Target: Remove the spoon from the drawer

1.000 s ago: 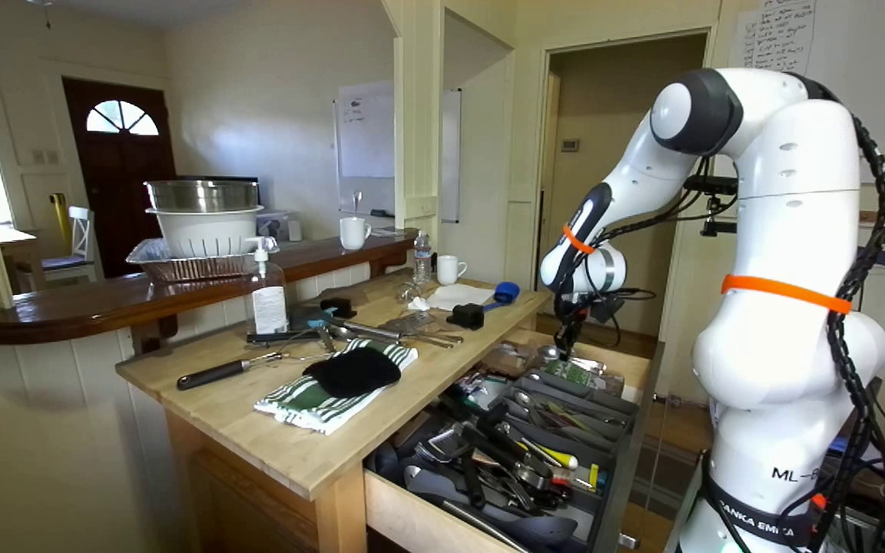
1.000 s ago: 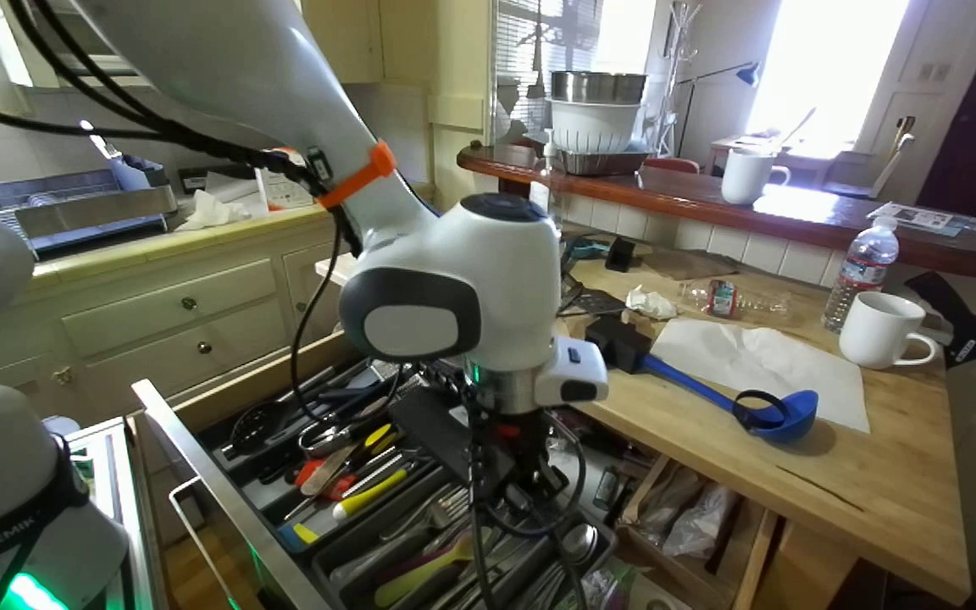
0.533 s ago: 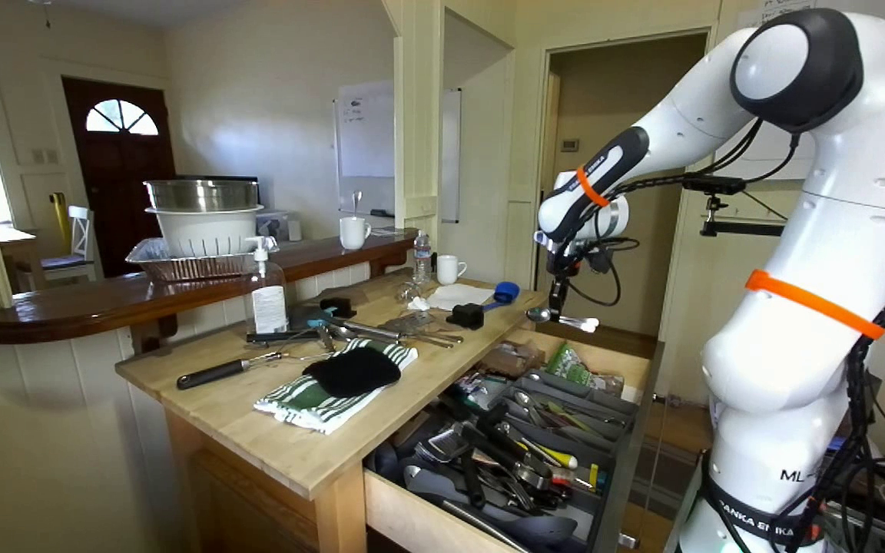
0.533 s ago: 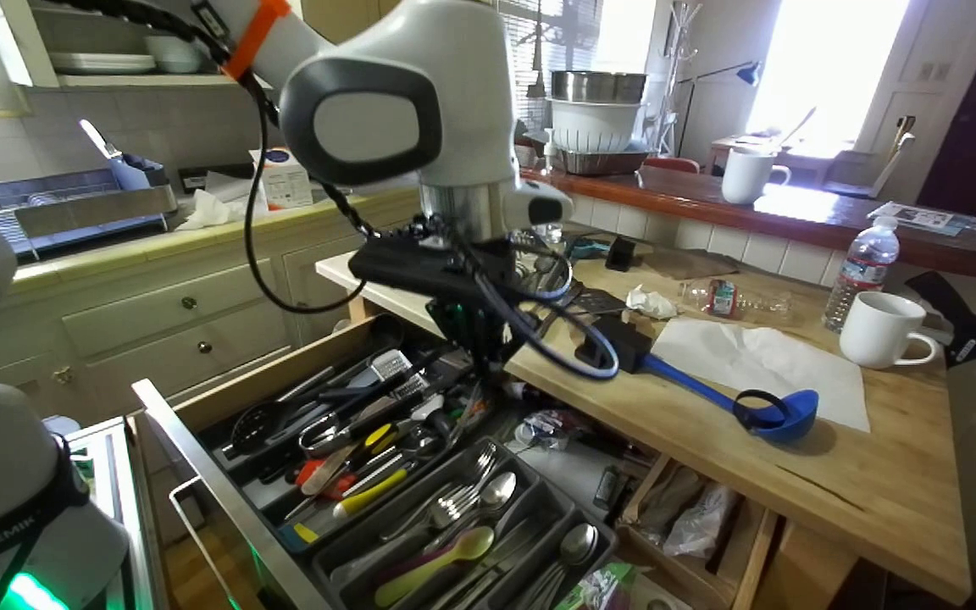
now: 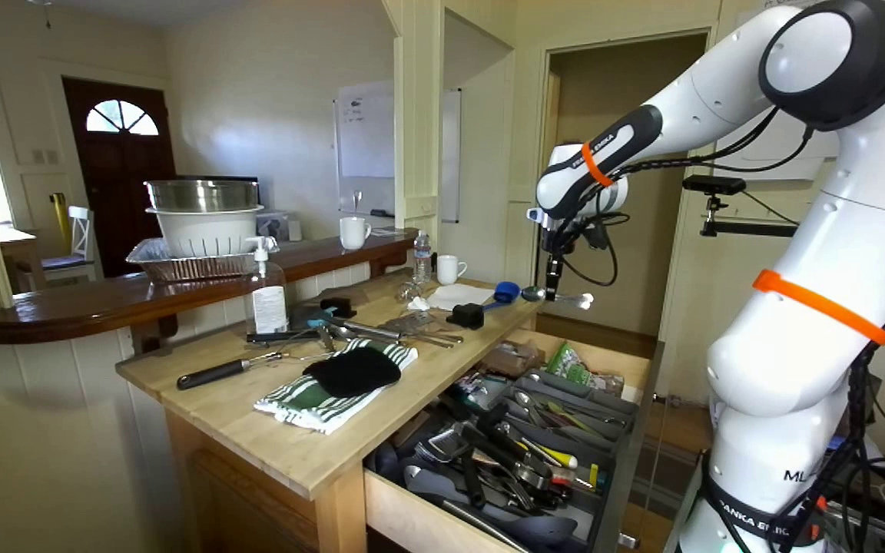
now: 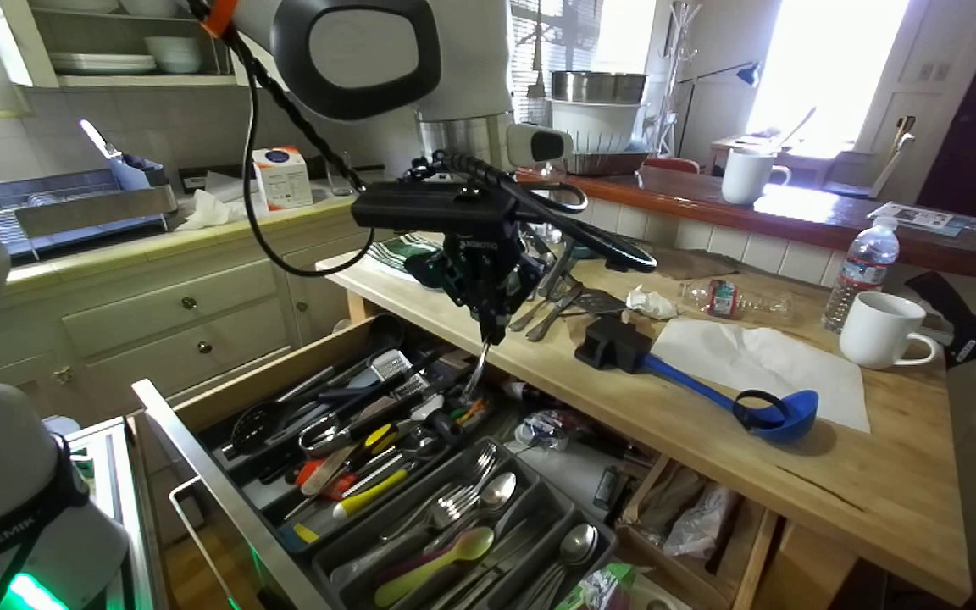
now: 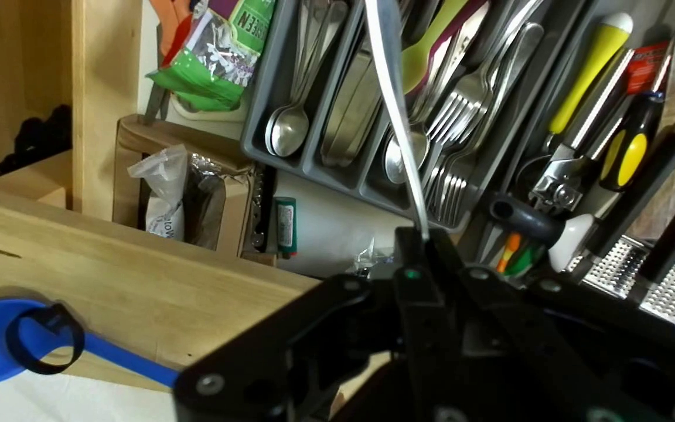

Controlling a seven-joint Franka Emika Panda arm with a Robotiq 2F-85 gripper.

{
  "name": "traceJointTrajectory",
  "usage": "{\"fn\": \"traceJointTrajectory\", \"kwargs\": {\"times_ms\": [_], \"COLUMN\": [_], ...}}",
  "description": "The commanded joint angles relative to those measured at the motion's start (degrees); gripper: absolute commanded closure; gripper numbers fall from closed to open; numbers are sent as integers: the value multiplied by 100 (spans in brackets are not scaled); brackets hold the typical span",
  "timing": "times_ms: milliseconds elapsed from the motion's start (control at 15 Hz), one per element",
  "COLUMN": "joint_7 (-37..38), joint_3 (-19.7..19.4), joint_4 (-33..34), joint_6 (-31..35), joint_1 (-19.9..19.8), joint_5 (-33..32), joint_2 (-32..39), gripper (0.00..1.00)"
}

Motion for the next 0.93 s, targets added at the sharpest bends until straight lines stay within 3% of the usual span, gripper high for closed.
{"fn": "traceJointTrajectory", "kwargs": {"times_ms": [0, 400, 600, 867], "joint_7": [-294, -2254, -2758, -2456], "joint_3": [-292, -568, -477, -229], "joint_4": [407, 2173, 3021, 3877], "joint_6": [-61, -646, -1322, -1874], "joint_1": [376, 1104, 1046, 713], "joint_5": [117, 2437, 3445, 3871], "joint_2": [258, 986, 1677, 2640], "gripper": [98, 98, 98, 98]}}
